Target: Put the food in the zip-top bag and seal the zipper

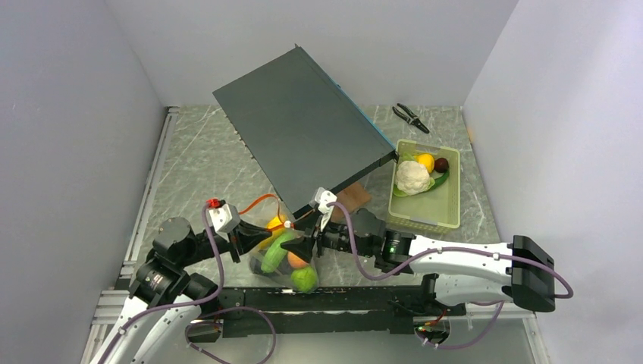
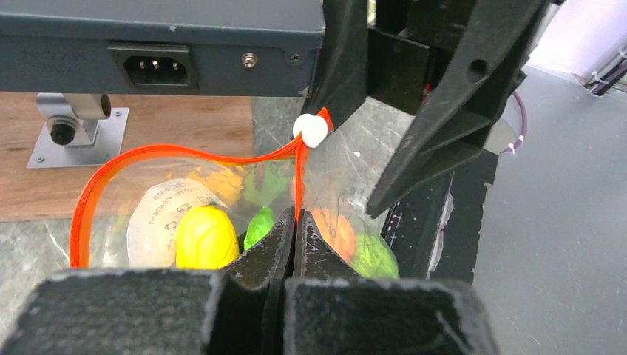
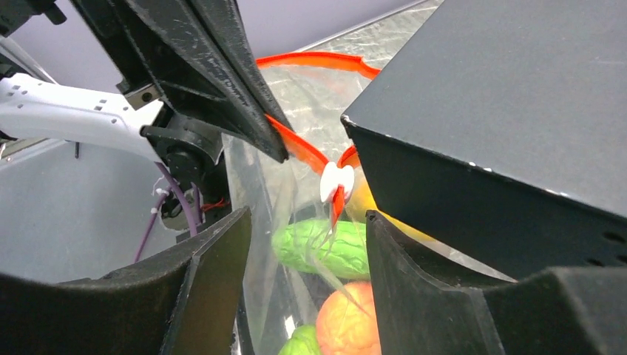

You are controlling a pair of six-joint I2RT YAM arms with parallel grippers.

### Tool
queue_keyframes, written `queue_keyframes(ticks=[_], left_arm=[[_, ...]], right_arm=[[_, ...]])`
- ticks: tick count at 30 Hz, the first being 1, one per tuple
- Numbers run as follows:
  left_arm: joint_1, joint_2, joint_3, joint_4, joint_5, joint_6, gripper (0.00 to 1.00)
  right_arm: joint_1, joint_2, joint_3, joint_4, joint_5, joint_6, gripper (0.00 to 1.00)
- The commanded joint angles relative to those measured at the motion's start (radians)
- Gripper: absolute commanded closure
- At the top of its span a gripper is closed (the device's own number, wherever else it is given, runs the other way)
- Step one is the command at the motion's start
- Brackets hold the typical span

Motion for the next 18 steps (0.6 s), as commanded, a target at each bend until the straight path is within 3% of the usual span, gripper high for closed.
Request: queue_keyframes(ticks=[1, 3, 7, 8, 10, 12, 13, 16, 18], left_arm=[[-0.030, -0.021, -0.003, 0.054, 0.042, 0.000, 1.00], [-0.040, -0.022, -0.004, 0.055, 0.034, 0.002, 1.00], [-0.047, -0.029, -0.002, 0.049, 0.011, 0.006, 1.00], [-0.048, -0.031, -0.004, 0.049, 0.011, 0.005, 1.00], [-0.051, -0.036, -0.001, 0.045, 0.003, 0.005, 1.00], [-0.053, -0.040, 0.006, 0.032, -0.031, 0.005, 1.00], [-0.053, -0.041, 0.011, 0.021, -0.062, 0.004, 0.96], [-0.054, -0.041, 0.026, -0.009, -0.150, -0.005, 0.62], [-0.055, -0.045, 0.032, -0.006, -0.161, -0.007, 0.45]], right_arm=[[0.003, 0.033, 0.030, 0.108, -0.019, 0.012, 0.42], [0.004, 0.042, 0.028, 0.117, -0.033, 0.013, 0.48], [0.003, 0.045, 0.015, 0.138, -0.046, 0.019, 0.69], [0.001, 0.045, 0.014, 0.142, -0.047, 0.020, 0.75], [0.003, 0.046, 0.026, 0.135, -0.065, 0.016, 0.98], [0.002, 0.041, 0.040, 0.103, -0.081, 0.014, 1.00], [0.003, 0.036, 0.041, 0.094, -0.090, 0.015, 1.00], [0.002, 0.004, 0.037, 0.063, -0.115, 0.008, 1.00], [0.000, -0.015, 0.043, 0.020, -0.124, -0.003, 1.00]])
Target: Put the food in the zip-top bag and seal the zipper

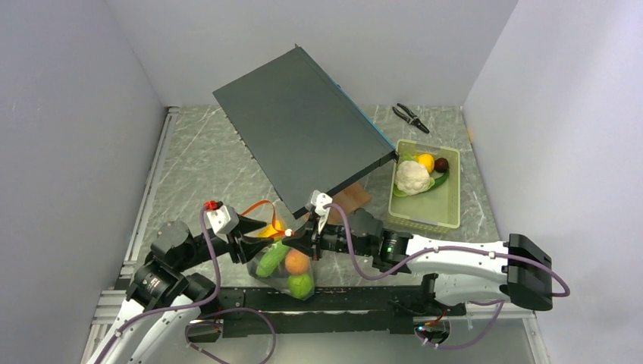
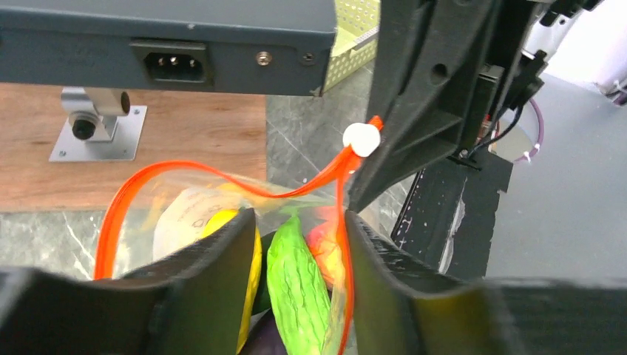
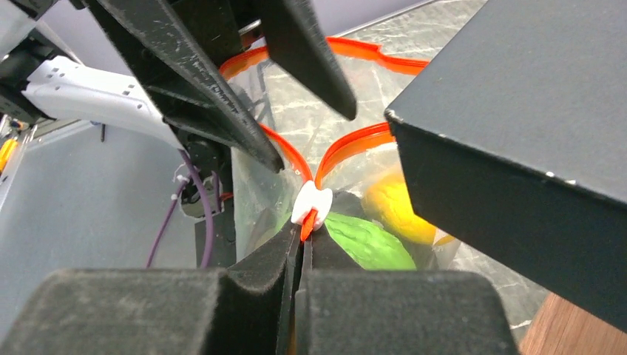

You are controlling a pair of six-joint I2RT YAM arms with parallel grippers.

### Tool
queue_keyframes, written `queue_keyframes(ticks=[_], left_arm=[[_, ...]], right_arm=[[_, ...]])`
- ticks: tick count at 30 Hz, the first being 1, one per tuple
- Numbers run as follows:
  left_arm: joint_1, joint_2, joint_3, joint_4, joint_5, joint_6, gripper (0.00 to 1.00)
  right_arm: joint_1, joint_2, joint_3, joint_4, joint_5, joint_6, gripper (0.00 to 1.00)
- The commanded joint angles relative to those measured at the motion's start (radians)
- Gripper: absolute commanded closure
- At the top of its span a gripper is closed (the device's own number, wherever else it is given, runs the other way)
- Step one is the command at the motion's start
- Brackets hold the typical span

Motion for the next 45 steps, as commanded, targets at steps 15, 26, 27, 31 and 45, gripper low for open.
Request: queue_keyframes(ticks=[15, 26, 27, 31, 45], left_arm=[[-0.004, 0.290, 0.222, 0.144, 0.462, -0.099, 0.28], [-0.005, 0.397, 0.227, 0.096, 0.527, -0.048, 0.28], [-0.004, 0.401, 0.219, 0.102, 0.526, -0.050, 0.29], [-0.005, 0.412, 0.213, 0.088, 0.510, -0.043, 0.41], [-0.004, 0.429, 0.202, 0.057, 0.430, -0.039, 0.79]], right_arm=[[-0.015, -0.055, 0.123, -0.167, -0.161, -0.073, 1.00], [-0.023, -0.039, 0.152, -0.185, -0.238, -0.080, 1.00], [-0.022, -0.039, 0.152, -0.185, -0.238, -0.081, 1.00], [-0.022, -0.043, 0.148, -0.177, -0.232, -0.077, 1.00], [-0.022, -0.040, 0.155, -0.189, -0.201, -0.079, 1.00]])
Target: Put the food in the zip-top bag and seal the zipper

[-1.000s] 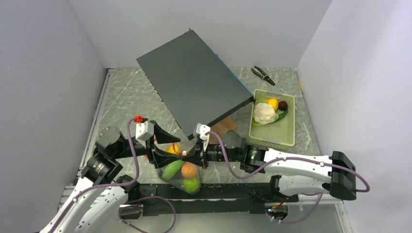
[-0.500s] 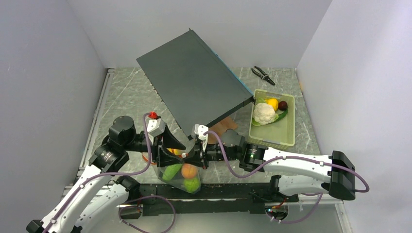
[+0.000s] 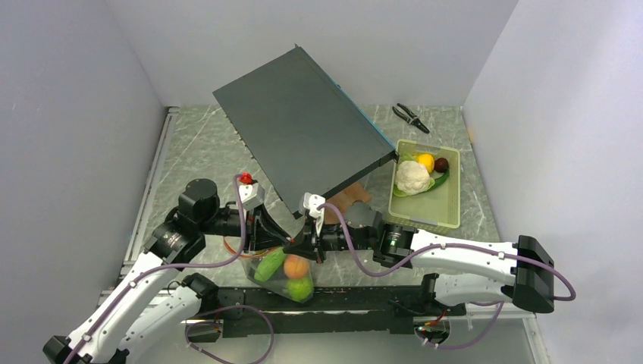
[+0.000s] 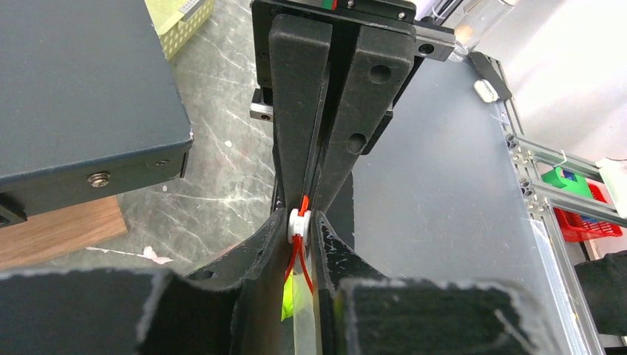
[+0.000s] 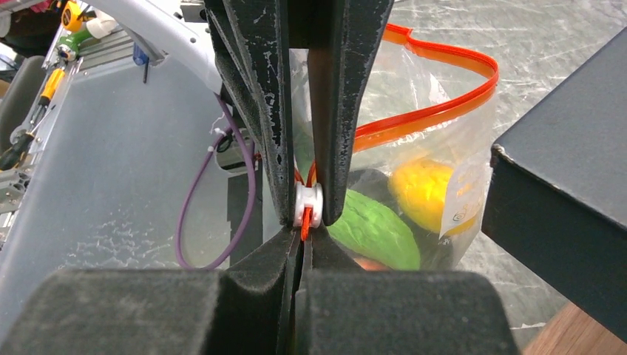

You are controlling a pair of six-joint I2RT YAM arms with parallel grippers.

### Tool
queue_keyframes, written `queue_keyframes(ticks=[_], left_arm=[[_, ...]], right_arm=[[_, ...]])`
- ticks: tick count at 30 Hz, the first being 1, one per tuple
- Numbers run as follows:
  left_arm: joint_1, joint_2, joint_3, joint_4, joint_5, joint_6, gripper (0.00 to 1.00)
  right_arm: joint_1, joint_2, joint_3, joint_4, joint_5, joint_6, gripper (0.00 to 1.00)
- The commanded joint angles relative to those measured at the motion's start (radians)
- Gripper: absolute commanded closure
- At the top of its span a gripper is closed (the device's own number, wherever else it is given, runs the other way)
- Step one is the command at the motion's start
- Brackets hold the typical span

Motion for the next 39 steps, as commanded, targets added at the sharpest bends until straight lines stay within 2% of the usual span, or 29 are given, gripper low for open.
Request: queue_keyframes(ticks=[1, 8, 15, 23, 25, 29, 31, 32, 36, 39], left_arm=[[-0.004, -0.015, -0.013, 0.039, -0.010, -0.006, 0.81], [-0.005, -0.021, 0.007, -0.016, -0.038, 0.018, 1.00], [-0.005, -0.047, 0.039, -0.116, -0.149, 0.063, 1.00], [-0.002, -0.074, 0.062, -0.252, -0.209, 0.158, 1.00], [-0.002, -0.092, 0.060, -0.259, -0.211, 0.158, 1.00], [-0.003, -0.113, 0.050, -0.220, -0.183, 0.136, 1.00], [-0.002, -0.102, 0.054, -0.211, -0.173, 0.092, 1.00], [-0.003, -0.092, 0.058, -0.209, -0.167, 0.089, 1.00], [-0.003, -0.064, 0.071, -0.210, -0.129, 0.090, 1.00], [-0.002, -0.060, 0.073, -0.200, -0.103, 0.089, 1.00]], right_arm=[[0.001, -0.014, 0.050, 0.039, 0.015, -0.008, 1.00], [0.001, -0.030, 0.045, 0.057, 0.117, 0.078, 1.00], [0.006, -0.097, -0.011, 0.138, 0.253, 0.186, 1.00], [0.001, -0.207, -0.047, 0.106, 0.355, 0.198, 1.00], [-0.005, -0.229, -0.058, 0.092, 0.335, 0.185, 1.00], [-0.008, -0.227, -0.062, 0.064, 0.137, 0.093, 1.00], [-0.008, -0.210, -0.030, 0.005, 0.098, 0.058, 1.00], [-0.008, -0.198, -0.018, -0.027, 0.092, 0.046, 0.99], [-0.009, -0.147, 0.052, -0.151, 0.030, -0.003, 0.79], [-0.008, -0.112, 0.097, -0.208, -0.001, -0.025, 0.68]])
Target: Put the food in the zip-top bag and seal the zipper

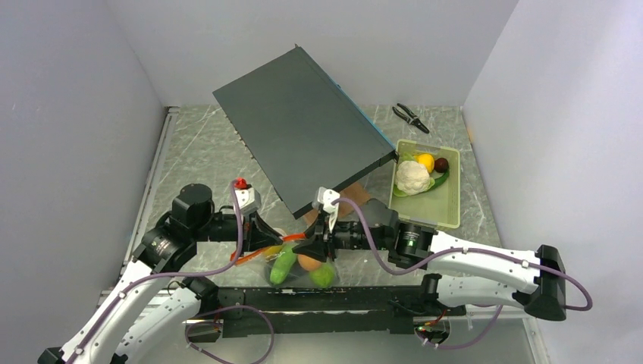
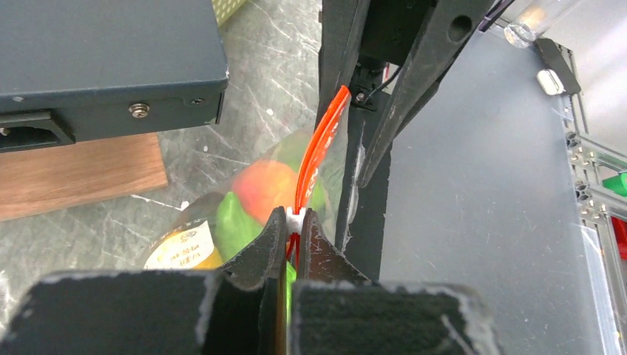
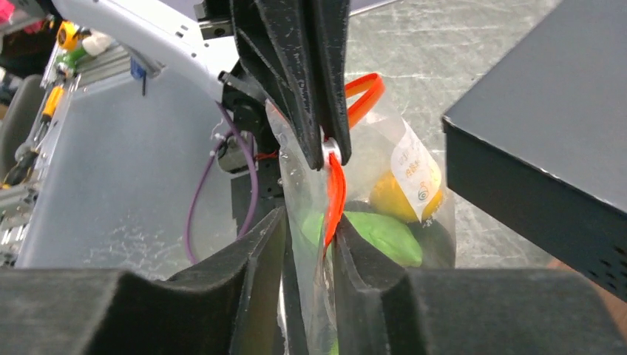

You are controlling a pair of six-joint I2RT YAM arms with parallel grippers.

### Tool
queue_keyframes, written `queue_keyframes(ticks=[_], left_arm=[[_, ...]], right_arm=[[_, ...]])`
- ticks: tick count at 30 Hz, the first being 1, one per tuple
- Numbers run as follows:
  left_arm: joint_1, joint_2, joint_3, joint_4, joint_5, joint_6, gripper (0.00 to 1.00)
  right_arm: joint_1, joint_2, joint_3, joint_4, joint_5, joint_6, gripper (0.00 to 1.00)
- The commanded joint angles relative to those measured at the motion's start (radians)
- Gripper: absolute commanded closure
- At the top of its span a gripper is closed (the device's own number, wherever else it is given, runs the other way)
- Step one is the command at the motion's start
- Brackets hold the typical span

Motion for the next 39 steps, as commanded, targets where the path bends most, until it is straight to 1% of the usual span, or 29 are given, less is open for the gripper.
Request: queue_keyframes(ticks=[1, 5, 10, 11, 13, 15, 16, 19, 22, 26, 28, 31, 39], left_arm=[[0.002, 0.007, 0.030, 0.005, 0.061, -0.009, 1.00], [0.002, 0.012, 0.037, 0.006, 0.067, -0.010, 1.00], [0.001, 0.006, 0.036, 0.007, 0.074, -0.013, 1.00], [0.001, 0.005, 0.035, 0.007, 0.075, -0.013, 1.00], [0.001, 0.002, 0.040, 0.002, 0.073, -0.011, 1.00], [0.002, 0.000, 0.042, -0.004, 0.066, -0.010, 1.00], [0.002, -0.002, 0.043, -0.007, 0.062, -0.011, 1.00], [0.001, -0.007, 0.054, -0.020, 0.031, -0.022, 1.00], [0.002, -0.007, 0.065, -0.045, -0.030, -0.042, 1.00], [0.002, 0.002, 0.087, -0.090, -0.100, -0.052, 1.00], [0.002, 0.005, 0.090, -0.109, -0.129, -0.052, 1.00], [0.001, 0.003, 0.087, -0.127, -0.160, -0.048, 1.00], [0.002, 0.002, 0.086, -0.158, -0.202, -0.061, 1.00]], right_arm=[[-0.005, 0.041, 0.106, -0.085, -0.089, -0.070, 0.65], [-0.008, 0.100, 0.178, -0.172, -0.112, -0.092, 0.61], [-0.020, 0.148, 0.246, -0.230, -0.079, -0.104, 0.61], [-0.023, 0.155, 0.257, -0.241, -0.081, -0.107, 0.64], [-0.025, 0.168, 0.271, -0.256, -0.082, -0.117, 0.76], [-0.025, 0.171, 0.276, -0.261, -0.072, -0.125, 0.93], [-0.026, 0.167, 0.275, -0.259, -0.059, -0.124, 1.00], [-0.025, 0.138, 0.261, -0.247, 0.038, -0.104, 1.00], [-0.025, 0.084, 0.225, -0.233, 0.226, -0.055, 1.00], [-0.026, -0.010, 0.176, -0.255, 0.510, 0.024, 1.00], [-0.027, -0.070, 0.138, -0.263, 0.603, 0.050, 1.00], [-0.032, -0.156, 0.090, -0.289, 0.674, 0.063, 1.00], [-0.046, -0.291, 0.009, -0.378, 0.766, 0.063, 1.00]])
